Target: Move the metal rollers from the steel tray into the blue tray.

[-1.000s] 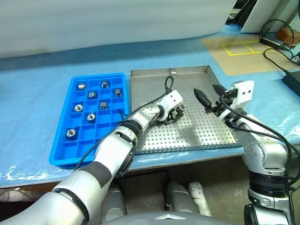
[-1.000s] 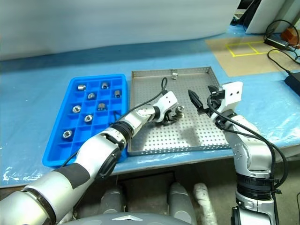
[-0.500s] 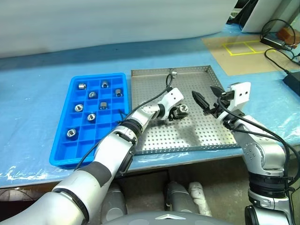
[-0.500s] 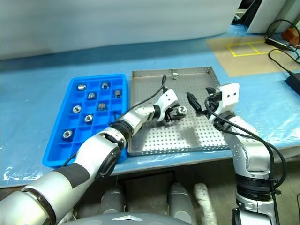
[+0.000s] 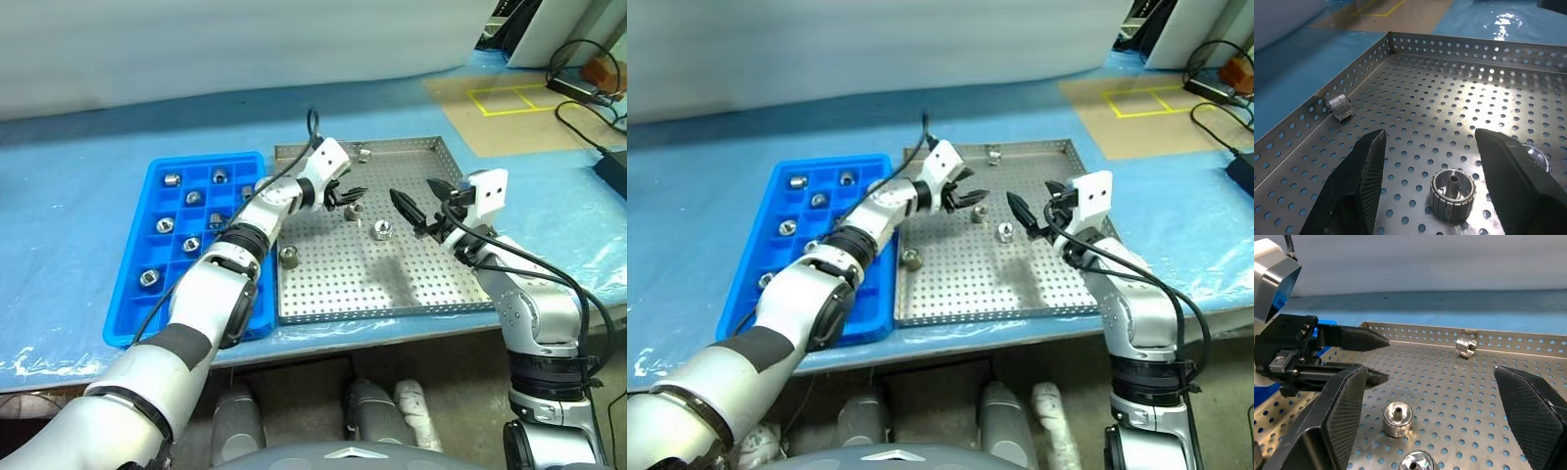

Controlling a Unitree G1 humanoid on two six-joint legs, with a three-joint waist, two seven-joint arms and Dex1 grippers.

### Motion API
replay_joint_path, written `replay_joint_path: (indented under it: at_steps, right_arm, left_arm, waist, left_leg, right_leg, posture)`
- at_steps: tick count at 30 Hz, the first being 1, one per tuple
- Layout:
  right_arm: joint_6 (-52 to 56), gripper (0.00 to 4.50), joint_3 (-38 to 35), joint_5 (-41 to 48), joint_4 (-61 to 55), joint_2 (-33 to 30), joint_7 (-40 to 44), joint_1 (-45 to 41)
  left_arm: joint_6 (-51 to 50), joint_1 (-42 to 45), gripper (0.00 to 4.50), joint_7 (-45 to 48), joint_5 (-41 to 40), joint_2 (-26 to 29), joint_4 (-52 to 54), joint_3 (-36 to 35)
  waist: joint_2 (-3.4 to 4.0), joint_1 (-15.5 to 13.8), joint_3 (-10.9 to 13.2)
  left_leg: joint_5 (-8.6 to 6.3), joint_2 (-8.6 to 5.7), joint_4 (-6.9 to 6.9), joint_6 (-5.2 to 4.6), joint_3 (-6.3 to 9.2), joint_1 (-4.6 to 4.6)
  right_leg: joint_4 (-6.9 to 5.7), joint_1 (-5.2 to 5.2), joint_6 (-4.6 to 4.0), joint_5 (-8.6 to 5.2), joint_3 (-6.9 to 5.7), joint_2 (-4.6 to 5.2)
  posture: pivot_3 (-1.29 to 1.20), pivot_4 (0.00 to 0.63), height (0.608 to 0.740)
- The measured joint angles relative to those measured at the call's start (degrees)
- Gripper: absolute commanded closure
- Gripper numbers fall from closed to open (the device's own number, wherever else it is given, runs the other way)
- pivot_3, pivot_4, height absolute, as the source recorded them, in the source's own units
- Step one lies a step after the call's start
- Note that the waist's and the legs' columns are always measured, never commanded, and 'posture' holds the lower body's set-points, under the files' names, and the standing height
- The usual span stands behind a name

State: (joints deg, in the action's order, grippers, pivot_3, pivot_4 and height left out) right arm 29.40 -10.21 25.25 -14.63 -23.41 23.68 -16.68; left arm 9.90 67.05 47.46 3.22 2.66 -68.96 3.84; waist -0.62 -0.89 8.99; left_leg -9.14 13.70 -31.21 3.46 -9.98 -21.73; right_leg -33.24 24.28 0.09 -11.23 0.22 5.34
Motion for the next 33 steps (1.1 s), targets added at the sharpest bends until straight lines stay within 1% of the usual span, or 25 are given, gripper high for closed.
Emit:
replay_joint_path:
  at_steps: [3,4,6,8,9,11,13,15,18,19,21,25,29,31,33]
  right_arm:
    - [0.0,0.16,0.2,0.0,-0.2,0.0,0.1,0.4]
    - [0.0,0.16,0.2,0.0,-0.3,0.0,0.2,0.9]
    - [0.0,0.16,0.1,-0.1,-0.3,-0.1,0.2,1.8]
    - [-0.1,0.16,0.0,-0.2,-0.3,-0.1,0.3,2.3]
    - [-0.2,0.16,0.0,-0.4,-0.2,-0.1,0.3,2.5]
    - [-0.7,0.16,0.3,-0.6,0.1,0.6,0.3,2.5]
    - [-1.3,0.16,1.4,-0.8,0.4,1.7,0.3,2.5]
    - [-1.6,0.16,2.6,-1.1,0.9,2.5,0.4,2.3]
    - [-2.4,0.16,3.2,-1.7,2.2,3.3,0.3,1.8]
    - [-2.7,0.16,3.2,-1.9,2.5,3.4,0.2,1.8]
    - [-3.2,0.16,3.2,-2.2,2.8,3.9,0.0,1.8]
    - [-4.2,0.16,3.2,-2.7,2.8,5.3,-0.8,3.0]
    - [-4.6,0.16,3.2,-3.3,2.8,6.1,-1.6,5.0]
    - [-5.1,0.16,3.2,-3.6,2.7,6.4,-1.9,5.4]
    - [-5.4,0.16,3.2,-3.8,2.7,6.8,-2.3,5.8]
  left_arm:
    - [0.5,-3.7,1.45,13.8,-0.5,5.1,5.8,2.2]
    - [0.3,-5.7,1.45,19.8,-0.8,8.0,9.7,3.6]
    - [-0.5,-8.7,1.45,28.8,-0.9,13.9,16.3,6.0]
    - [-2.4,-9.6,1.45,34.7,-0.8,19.7,21.1,7.6]
    - [-3.7,-9.2,1.45,36.1,-0.8,21.5,23.0,7.7]
    - [-5.4,-7.0,1.45,37.5,-0.6,23.3,25.8,8.2]
    - [-5.5,-4.1,1.45,40.1,1.0,24.7,28.3,10.8]
    - [-7.0,-0.9,1.45,42.5,1.4,24.5,29.8,13.2]
    - [-13.3,2.8,1.45,44.4,-1.6,23.9,33.6,21.0]
    - [-14.4,3.1,1.45,44.6,-2.0,23.4,34.1,22.6]
    - [-16.7,3.8,1.45,44.8,-1.7,22.9,34.7,28.3]
    - [-17.9,3.8,1.45,44.8,-0.1,24.1,35.8,38.4]
    - [-18.5,3.7,1.45,44.8,3.3,25.2,35.7,43.5]
    - [-18.6,3.7,1.45,44.8,4.2,24.8,35.2,43.8]
    - [-18.6,4.6,1.45,44.7,5.7,23.0,33.0,43.6]
  waist:
    - [0.01,0.1,0.0]
    - [0.01,0.2,0.0]
    - [0.04,0.3,0.0]
    - [0.07,0.2,0.1]
    - [0.08,0.0,0.1]
    - [0.08,-0.8,0.1]
    - [0.08,-1.4,0.1]
    - [0.08,-1.5,0.1]
    - [0.08,-1.3,0.1]
    - [0.09,-1.3,0.1]
    - [0.09,-1.1,0.1]
    - [0.08,0.1,0.1]
    - [0.08,0.2,0.1]
    - [0.08,0.2,0.1]
    - [0.08,-0.1,0.1]
  left_leg:
    - [0.04,0.02,0.09,-0.01,0.0,0.02]
    - [0.04,0.05,0.12,-0.01,-0.01,0.03]
    - [0.02,0.1,0.2,0.0,-0.01,0.04]
    - [-0.01,0.12,0.2,0.06,-0.01,0.02]
    - [-0.04,0.11,0.19,0.11,-0.02,0.02]
    - [-0.04,0.07,0.14,0.12,-0.03,-0.04]
    - [-0.02,0.05,0.08,0.14,-0.04,-0.03]
    - [0.07,0.04,0.07,0.29,-0.05,-0.02]
    - [0.1,0.05,0.1,0.36,-0.05,0.05]
    - [0.11,0.05,0.11,0.36,-0.05,0.08]
    - [0.12,0.08,0.14,0.39,-0.05,0.1]
    - [0.14,0.09,0.13,0.41,-0.05,0.1]
    - [0.14,0.07,0.08,0.41,-0.05,0.1]
    - [0.14,0.06,0.02,0.41,-0.05,0.09]
    - [0.14,0.06,-0.02,0.4,-0.05,0.08]
  right_leg:
    - [0.01,0.02,0.0,0.0,0.02,-0.02]
    - [0.0,0.06,-0.01,0.0,0.02,-0.05]
    - [-0.01,0.11,-0.02,0.0,0.02,-0.07]
    - [-0.03,0.13,-0.02,-0.01,0.0,-0.08]
    - [-0.04,0.13,-0.03,-0.01,0.0,-0.06]
    - [-0.04,0.08,-0.04,-0.02,-0.01,0.01]
    - [-0.04,0.05,-0.04,-0.02,-0.01,0.03]
    - [-0.06,0.05,-0.04,-0.02,0.0,0.03]
    - [-0.13,0.06,-0.04,-0.02,0.02,-0.01]
    - [-0.17,0.06,-0.03,-0.02,0.03,-0.01]
    - [-0.23,0.08,-0.03,-0.02,0.05,-0.05]
    - [-0.27,0.12,-0.03,-0.02,0.06,-0.09]
    - [-0.26,0.12,-0.03,-0.02,0.07,-0.1]
    - [-0.27,0.11,-0.03,-0.02,0.06,-0.09]
    - [-0.27,0.05,-0.03,-0.02,0.06,-0.05]
  posture:
    - [-0.34,0.15,0.74]
    - [-0.34,0.15,0.74]
    - [-0.32,0.15,0.74]
    - [-0.31,0.15,0.74]
    - [-0.3,0.15,0.74]
    - [-0.29,0.15,0.74]
    - [-0.28,0.15,0.74]
    - [-0.28,0.15,0.74]
    - [-0.29,0.15,0.74]
    - [-0.3,0.15,0.74]
    - [-0.31,0.15,0.74]
    - [-0.33,0.15,0.74]
    - [-0.35,0.15,0.74]
    - [-0.35,0.15,0.74]
    - [-0.35,0.15,0.74]
